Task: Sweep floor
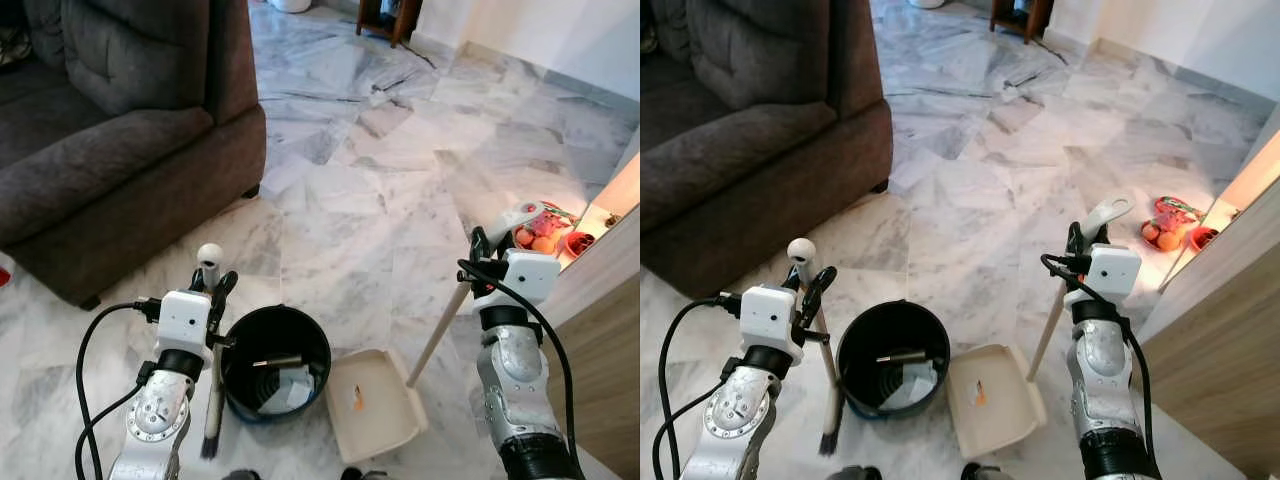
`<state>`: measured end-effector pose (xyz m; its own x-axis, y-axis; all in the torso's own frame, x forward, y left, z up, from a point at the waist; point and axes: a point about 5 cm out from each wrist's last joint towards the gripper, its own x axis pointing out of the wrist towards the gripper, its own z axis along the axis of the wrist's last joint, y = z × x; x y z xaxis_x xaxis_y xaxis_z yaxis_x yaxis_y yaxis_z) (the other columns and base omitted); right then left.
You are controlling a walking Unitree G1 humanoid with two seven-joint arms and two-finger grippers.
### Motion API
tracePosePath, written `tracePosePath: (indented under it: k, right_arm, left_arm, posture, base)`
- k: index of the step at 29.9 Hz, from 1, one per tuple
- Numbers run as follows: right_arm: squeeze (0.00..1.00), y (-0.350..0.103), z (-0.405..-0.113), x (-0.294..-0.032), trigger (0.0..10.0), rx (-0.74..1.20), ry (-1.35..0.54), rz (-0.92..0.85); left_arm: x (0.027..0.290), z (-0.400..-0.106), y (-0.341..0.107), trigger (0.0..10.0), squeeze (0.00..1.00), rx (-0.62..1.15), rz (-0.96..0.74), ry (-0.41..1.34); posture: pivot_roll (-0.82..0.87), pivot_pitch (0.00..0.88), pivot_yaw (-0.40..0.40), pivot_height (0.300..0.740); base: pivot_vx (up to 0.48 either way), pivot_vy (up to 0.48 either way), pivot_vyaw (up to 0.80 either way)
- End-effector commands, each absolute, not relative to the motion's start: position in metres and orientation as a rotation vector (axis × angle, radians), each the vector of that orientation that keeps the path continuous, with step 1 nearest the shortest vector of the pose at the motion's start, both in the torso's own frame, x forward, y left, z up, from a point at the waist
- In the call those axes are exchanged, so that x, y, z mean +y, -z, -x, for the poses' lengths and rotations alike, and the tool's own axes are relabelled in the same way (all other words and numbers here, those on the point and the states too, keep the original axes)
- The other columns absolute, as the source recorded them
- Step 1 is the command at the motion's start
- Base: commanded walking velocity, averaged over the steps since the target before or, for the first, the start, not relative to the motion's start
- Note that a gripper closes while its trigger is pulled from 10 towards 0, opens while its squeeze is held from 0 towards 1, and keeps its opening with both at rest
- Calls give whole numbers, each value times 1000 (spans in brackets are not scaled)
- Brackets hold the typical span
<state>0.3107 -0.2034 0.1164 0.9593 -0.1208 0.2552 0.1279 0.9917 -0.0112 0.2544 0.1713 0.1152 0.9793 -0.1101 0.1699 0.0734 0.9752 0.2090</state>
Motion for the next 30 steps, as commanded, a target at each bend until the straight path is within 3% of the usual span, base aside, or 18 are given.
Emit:
tracePosePath:
  k: [1,27,30]
  right_arm:
    - [0,-119,-311,-203,10000,-279,126,14]
    - [0,-120,-312,-203,10000,-278,124,13]
    - [0,-119,-312,-203,10000,-277,124,12]
  left_arm:
    - [168,-253,-120,10000,0,-213,-200,113]
    - [167,-254,-120,10000,0,-217,-200,112]
    - [167,-254,-120,10000,0,-218,-200,110]
  posture:
    - [80,109,-30,740]
    - [74,119,-35,740]
    - [73,120,-35,740]
  base:
    - [-330,0,0]
    - [-326,0,0]
    - [0,0,0]
